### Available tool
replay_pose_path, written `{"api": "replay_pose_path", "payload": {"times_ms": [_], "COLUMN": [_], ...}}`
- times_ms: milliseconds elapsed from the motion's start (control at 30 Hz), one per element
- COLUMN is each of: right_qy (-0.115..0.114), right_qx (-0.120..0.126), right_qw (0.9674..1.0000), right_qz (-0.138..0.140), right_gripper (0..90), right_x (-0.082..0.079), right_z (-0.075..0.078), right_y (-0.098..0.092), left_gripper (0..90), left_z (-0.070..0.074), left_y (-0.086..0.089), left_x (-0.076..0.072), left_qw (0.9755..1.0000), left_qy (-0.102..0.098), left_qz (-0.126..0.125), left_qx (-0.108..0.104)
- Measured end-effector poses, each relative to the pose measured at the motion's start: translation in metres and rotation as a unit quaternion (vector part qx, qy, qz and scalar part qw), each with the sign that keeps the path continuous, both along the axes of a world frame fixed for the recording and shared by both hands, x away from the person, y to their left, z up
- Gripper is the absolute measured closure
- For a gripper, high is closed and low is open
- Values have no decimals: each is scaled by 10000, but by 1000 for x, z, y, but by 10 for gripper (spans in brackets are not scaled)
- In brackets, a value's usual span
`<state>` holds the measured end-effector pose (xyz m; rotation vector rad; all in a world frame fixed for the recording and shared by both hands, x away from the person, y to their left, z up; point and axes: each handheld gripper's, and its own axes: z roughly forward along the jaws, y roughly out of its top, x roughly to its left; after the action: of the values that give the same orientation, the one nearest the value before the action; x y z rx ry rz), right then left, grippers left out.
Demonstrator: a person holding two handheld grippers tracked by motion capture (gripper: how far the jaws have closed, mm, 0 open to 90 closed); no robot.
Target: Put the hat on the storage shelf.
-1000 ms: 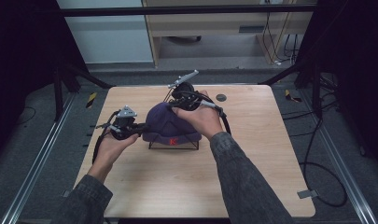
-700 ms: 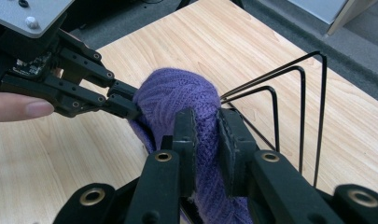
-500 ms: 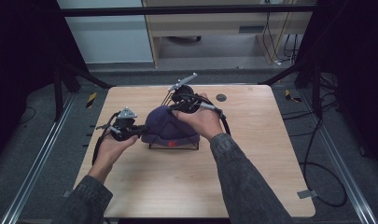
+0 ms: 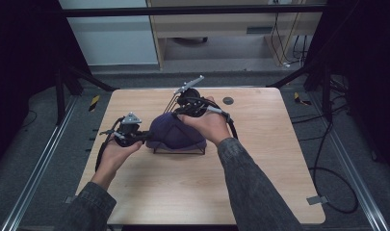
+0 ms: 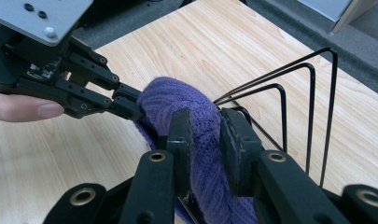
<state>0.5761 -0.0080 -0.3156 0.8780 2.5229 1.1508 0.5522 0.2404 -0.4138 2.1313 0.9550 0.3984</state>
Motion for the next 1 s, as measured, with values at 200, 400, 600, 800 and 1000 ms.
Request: {"api": "replay_pose_path", "payload": {"times_ms": [200, 400, 600, 800, 1000], "right_qy": [-39, -54, -69, -88, -94], "right_qx": [49, 57, 92, 97, 93], "right_qw": [10000, 10000, 9999, 9999, 9999], "right_qz": [-15, -35, -34, -50, -61], "right_gripper": [745, 745, 747, 742, 735], "right_x": [0, -1, -1, -2, -3], "right_z": [2, 4, 5, 6, 6], "right_y": [-1, -2, -3, -5, -6], "left_gripper": [808, 798, 781, 761, 745], "left_z": [-2, -5, -9, -14, -14], "left_y": [1, 2, 1, 2, 3], "left_x": [0, -1, -2, -4, -4], "left_qw": [10000, 10000, 10000, 10000, 10000], "left_qy": [21, 50, 44, 34, 70], "left_qz": [-29, -23, -1, 34, 41], "left_qx": [30, 46, 26, -38, 2]}}
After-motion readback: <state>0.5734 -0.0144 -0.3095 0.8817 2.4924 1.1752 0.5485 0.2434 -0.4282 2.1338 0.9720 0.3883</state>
